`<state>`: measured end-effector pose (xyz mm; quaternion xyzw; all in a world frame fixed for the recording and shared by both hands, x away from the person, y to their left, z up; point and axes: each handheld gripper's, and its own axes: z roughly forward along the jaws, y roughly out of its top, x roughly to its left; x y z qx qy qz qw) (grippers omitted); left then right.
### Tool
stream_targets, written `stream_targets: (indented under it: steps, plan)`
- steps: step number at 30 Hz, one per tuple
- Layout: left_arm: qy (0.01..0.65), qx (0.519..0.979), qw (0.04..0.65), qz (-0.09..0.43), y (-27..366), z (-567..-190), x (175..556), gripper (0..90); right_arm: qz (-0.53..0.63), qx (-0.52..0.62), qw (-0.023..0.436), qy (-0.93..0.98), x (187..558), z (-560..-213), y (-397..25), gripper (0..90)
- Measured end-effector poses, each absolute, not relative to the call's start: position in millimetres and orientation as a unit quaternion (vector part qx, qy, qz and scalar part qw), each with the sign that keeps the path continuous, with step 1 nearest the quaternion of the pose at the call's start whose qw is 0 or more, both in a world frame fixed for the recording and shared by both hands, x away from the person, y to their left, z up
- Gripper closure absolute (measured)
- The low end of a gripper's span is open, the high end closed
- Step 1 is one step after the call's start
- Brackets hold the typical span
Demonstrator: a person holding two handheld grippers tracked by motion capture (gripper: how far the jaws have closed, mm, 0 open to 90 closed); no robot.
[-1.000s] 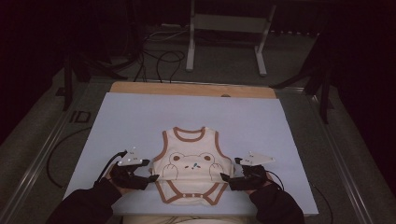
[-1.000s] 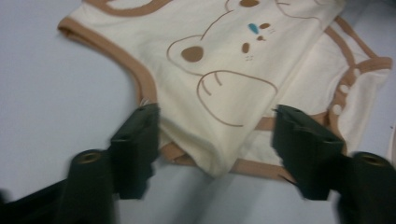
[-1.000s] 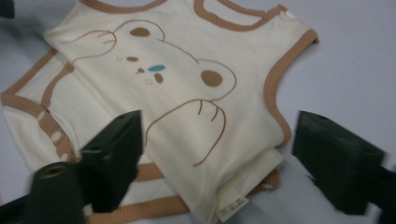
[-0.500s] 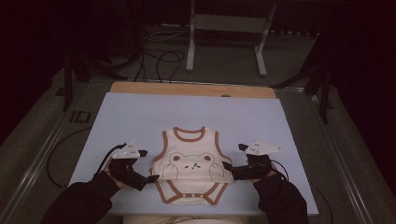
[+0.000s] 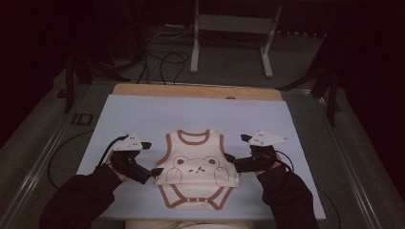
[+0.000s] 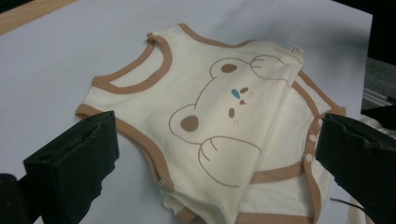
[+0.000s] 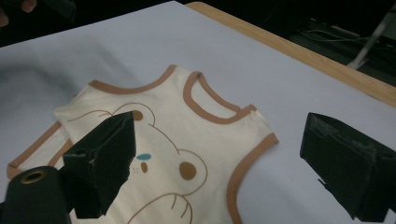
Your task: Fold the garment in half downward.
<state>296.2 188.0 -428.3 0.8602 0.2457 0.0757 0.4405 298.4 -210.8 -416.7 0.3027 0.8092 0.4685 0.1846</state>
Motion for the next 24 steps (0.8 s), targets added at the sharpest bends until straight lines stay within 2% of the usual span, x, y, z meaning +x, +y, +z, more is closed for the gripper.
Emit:
stream_targets:
  steps: [11, 24]
  plan:
    - [0.241, 0.862, 0.439, 0.084, 185.7, -415.1, 315.3, 0.6, 0.467, 0.288, 0.180, 0.816, 319.0, -409.8, -197.3, 10.7]
    - [0.247, 0.861, 0.438, 0.073, 180.3, -419.3, 337.9, 0.5, 0.458, 0.288, 0.163, 0.825, 346.5, -415.7, -188.3, 10.6]
